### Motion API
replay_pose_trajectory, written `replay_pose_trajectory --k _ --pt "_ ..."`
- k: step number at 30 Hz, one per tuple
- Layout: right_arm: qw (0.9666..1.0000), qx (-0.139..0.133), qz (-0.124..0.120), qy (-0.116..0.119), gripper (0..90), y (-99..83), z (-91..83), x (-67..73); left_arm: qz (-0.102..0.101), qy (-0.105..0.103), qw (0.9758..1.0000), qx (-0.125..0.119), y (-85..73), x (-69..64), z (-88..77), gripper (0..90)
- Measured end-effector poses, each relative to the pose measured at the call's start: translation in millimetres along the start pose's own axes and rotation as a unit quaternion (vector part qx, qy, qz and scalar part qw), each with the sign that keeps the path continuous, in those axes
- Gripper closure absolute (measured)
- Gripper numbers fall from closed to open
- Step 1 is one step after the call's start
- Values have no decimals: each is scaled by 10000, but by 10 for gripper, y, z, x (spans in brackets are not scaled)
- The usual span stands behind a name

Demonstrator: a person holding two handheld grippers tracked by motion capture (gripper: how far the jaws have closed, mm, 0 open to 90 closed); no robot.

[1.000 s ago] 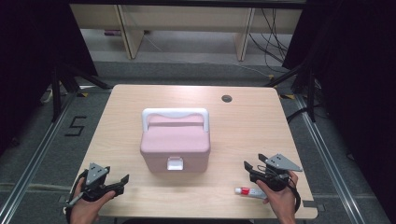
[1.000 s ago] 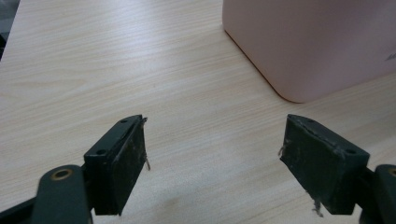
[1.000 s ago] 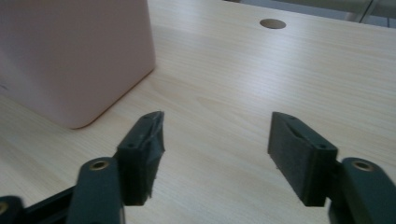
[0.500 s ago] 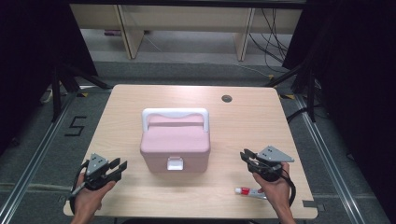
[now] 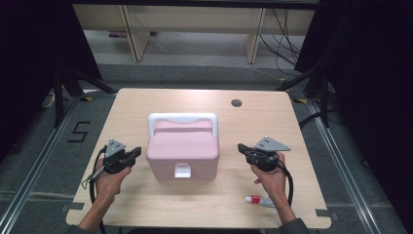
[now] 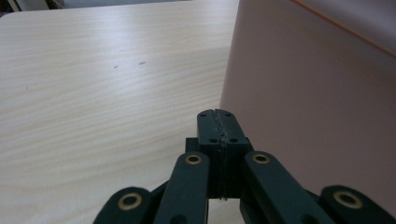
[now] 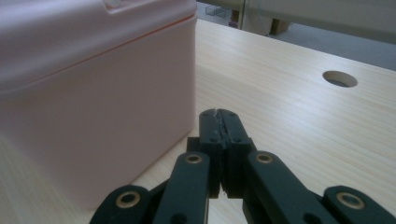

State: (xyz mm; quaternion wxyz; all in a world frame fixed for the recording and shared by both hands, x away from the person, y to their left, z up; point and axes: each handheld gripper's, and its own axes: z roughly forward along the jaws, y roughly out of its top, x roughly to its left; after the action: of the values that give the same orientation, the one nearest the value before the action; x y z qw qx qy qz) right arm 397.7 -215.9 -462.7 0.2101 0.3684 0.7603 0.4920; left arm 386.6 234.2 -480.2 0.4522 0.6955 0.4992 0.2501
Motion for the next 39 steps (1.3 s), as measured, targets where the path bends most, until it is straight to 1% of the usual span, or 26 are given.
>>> replay_pose_trajectory --k 1,2,3,4,5,6,7,8,9,10,11,13,16,17,19,22,24,26,27,29,30,31,34,36,38,39 --pt "10000 -24 -56 -16 899 5 47 1 -17 -24 10000 -16 20 2 24 899" --pt "9999 105 -80 24 899 15 78 11 -30 -58 10000 -13 36 2 51 899" --pt "9998 132 -151 57 899 21 123 13 -43 -93 9999 -7 49 -2 79 899" --pt "9998 197 -92 52 899 23 154 41 -64 -151 9999 8 59 -12 102 899" --pt "9995 241 -128 129 899 31 225 70 -2 -283 9996 76 72 -41 134 899" --pt "9995 241 -128 129 899 31 225 70 -2 -283 9996 76 72 -41 134 899" --pt "9989 275 -317 208 899 49 278 98 106 -317 9993 143 71 -80 140 899" --pt "9989 275 -317 208 899 49 278 98 106 -317 9993 143 71 -80 140 899" --pt "9985 265 -427 235 899 66 326 152 154 -315 9992 179 67 -96 143 899" --pt "9985 265 -427 235 899 66 326 152 154 -315 9992 179 67 -96 143 899" --pt "9980 313 -488 250 899 81 360 202 158 -359 9990 197 67 -95 145 899" --pt "9979 312 -488 286 899 81 386 228 145 -382 9990 201 67 -103 136 899" --pt "9979 394 -386 348 894 75 427 284 105 -451 9987 227 77 -102 127 899" --pt "9976 322 -502 338 894 72 448 284 134 -505 9983 242 88 -117 124 899" --pt "9973 366 -514 375 895 77 459 297 170 -513 9982 255 94 -128 121 899" --pt "9977 346 -488 313 899 74 468 314 107 -654 9975 226 105 -156 113 900" --pt "9978 367 -448 316 900 73 468 315 192 -593 9978 224 104 -176 106 899" --pt "9979 378 -407 341 900 72 467 318 145 -613 9978 215 103 -173 109 899" --pt "9976 339 -433 427 900 69 480 309 138 -606 9978 214 103 -176 111 899" --pt "9976 375 -462 350 900 76 464 312 194 -574 9980 200 102 -187 110 899" --pt "9976 375 -462 350 900 76 464 312 193 -566 9980 198 102 -189 111 899" --pt "9976 333 -451 406 900 70 474 304 174 -566 9980 199 102 -192 112 899" --pt "9976 379 -452 375 900 74 456 295 141 -578 9980 191 101 -212 120 899" --pt "9974 424 -438 388 900 77 448 283 189 -582 9980 186 101 -233 123 899" --pt "9975 371 -483 347 900 73 442 258 210 -597 9978 192 104 -254 131 899" --pt "9976 426 -439 330 900 69 417 248 222 -612 9977 206 107 -287 143 899"
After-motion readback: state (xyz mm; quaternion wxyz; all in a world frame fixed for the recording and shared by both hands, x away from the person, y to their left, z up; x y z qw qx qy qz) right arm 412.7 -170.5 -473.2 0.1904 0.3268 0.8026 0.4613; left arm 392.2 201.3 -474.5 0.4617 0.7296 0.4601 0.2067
